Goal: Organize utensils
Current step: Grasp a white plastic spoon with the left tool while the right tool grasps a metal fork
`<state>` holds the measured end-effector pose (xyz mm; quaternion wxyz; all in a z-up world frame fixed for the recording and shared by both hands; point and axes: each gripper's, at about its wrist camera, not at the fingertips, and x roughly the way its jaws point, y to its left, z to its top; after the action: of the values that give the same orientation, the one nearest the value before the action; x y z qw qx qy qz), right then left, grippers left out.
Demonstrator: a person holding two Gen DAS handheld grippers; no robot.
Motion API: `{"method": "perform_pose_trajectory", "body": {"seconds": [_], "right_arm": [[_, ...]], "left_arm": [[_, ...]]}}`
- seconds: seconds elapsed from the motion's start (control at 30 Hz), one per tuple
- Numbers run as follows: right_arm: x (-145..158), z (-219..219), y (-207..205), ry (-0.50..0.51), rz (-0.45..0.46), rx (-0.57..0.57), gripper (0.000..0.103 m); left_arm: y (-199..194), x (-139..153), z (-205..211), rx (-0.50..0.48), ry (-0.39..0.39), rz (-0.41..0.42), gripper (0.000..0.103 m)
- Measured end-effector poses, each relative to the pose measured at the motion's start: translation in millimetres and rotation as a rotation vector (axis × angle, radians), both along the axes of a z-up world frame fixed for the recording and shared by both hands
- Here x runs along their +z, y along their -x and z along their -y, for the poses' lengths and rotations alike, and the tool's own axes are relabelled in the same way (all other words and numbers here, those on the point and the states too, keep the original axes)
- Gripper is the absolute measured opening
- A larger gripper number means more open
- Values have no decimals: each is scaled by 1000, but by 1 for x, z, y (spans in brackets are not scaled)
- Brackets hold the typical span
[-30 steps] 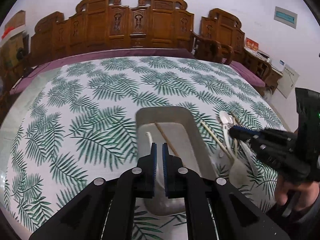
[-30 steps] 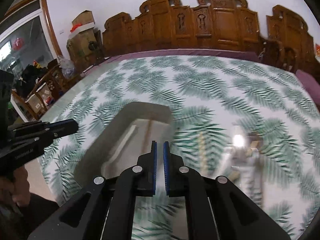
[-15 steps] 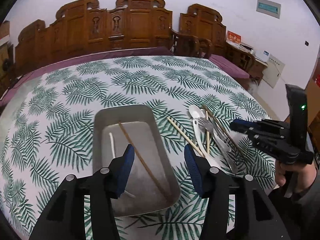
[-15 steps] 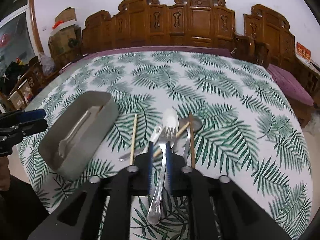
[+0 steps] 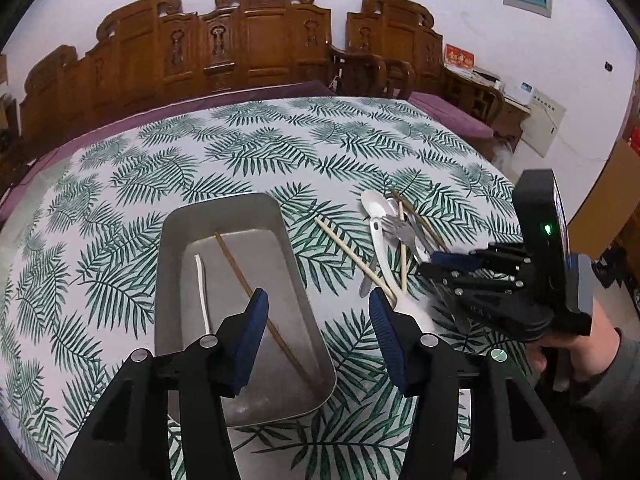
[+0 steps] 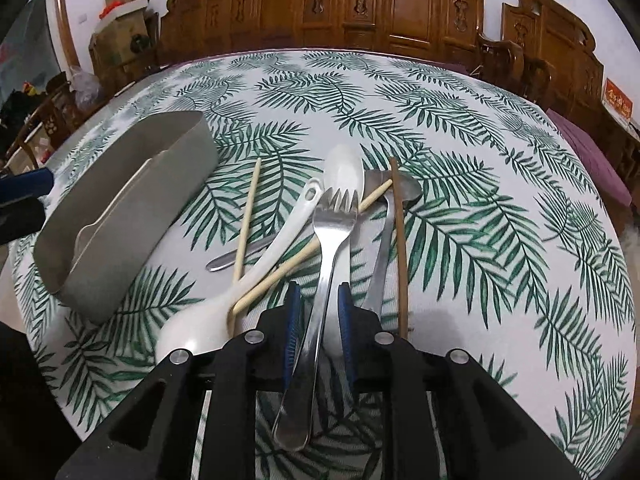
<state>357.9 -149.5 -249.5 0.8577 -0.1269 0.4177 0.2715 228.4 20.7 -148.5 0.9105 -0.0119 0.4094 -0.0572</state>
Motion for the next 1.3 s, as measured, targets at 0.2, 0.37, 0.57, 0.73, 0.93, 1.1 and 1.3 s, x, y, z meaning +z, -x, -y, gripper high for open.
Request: {"method": "perform_pose_trajectory", "body": {"seconds": [0.2, 0.37, 0.57, 0.73, 0.93, 1.1, 1.3], "right_arm": [[-3, -13, -8, 55, 42, 14, 21], [-3, -18, -11, 102, 75, 17, 15], [-3, -16, -12, 91, 67, 23, 8], [3, -2, -15, 32, 39, 3, 8], [14, 25, -15, -50, 28, -25, 8], [15, 43, -17, -75, 19, -46, 8], [10, 52, -21, -68, -8, -40, 8]], "left_arm": [[0, -2, 0, 2, 1, -6, 50], [1, -2, 3, -1, -8, -7, 50], [4, 2, 9, 1, -11, 1, 50], [5, 3, 18, -8, -19, -1, 50], [0, -5, 35, -34, -12, -36, 50], [-9, -19, 56, -67, -28, -63, 50], [-31, -41, 77, -92, -14, -126, 43]]}}
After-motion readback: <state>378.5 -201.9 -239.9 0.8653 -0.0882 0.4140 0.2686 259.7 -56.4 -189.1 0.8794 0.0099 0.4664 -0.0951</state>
